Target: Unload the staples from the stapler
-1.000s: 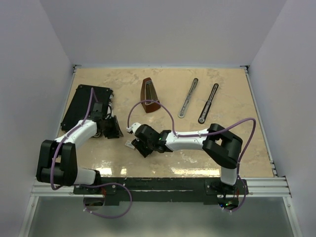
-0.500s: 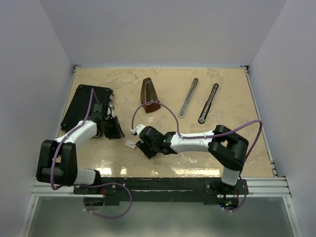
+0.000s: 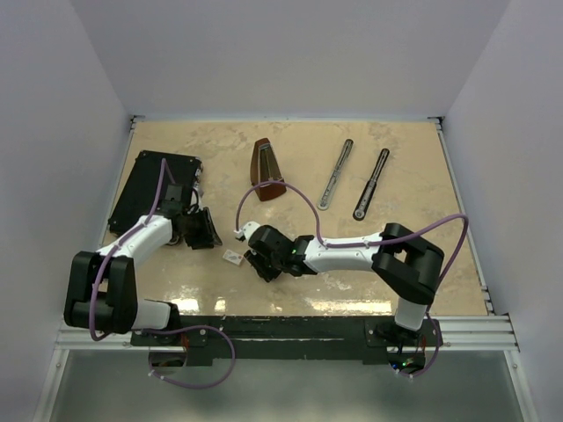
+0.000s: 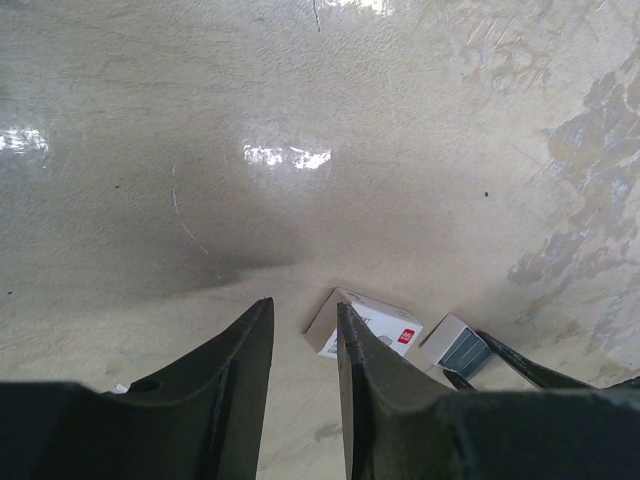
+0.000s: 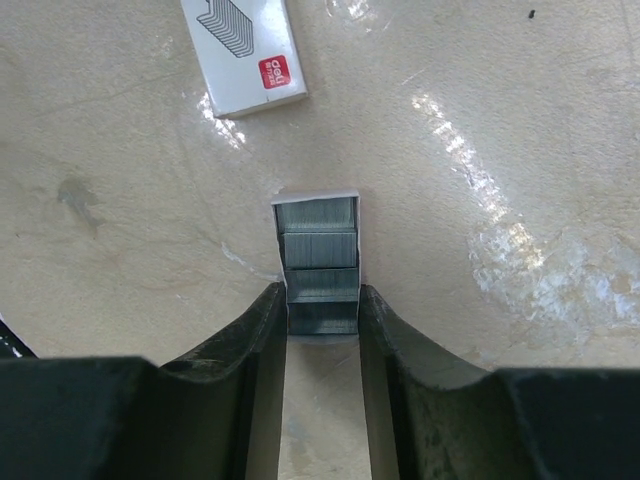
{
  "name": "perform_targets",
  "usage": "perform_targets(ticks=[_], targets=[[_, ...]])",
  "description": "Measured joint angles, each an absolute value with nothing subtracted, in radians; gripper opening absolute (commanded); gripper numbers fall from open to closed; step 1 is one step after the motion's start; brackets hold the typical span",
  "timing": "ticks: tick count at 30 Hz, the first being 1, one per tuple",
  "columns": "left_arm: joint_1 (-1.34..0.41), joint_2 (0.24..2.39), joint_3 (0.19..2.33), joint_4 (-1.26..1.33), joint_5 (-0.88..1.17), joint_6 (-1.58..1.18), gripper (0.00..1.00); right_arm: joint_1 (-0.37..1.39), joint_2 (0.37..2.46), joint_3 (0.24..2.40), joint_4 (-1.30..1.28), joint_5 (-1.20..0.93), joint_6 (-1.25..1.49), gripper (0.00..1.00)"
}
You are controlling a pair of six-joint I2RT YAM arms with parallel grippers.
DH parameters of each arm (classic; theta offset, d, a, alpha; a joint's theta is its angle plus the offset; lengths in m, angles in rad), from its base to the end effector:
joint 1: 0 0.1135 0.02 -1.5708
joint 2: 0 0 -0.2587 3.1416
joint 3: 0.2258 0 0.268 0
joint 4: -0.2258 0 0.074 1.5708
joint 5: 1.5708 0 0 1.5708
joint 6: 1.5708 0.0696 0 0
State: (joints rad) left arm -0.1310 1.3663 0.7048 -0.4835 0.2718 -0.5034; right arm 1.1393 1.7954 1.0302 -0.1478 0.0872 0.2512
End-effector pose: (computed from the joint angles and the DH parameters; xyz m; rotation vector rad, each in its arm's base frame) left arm 0.2639 -0.0536 0.1253 -0.4324 2.7377 -0.5468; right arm 0.1708 0.3564 0.1146 -1.0581 2.3122 0.4707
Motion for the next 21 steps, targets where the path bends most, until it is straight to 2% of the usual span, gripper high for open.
perform_targets(ticks=[21], targets=[[-0.131, 1.354, 0.705, -0.503, 0.274, -0.505, 0.28, 1.165, 1.879, 1.142, -0.170, 0.088, 0.249, 0.29]])
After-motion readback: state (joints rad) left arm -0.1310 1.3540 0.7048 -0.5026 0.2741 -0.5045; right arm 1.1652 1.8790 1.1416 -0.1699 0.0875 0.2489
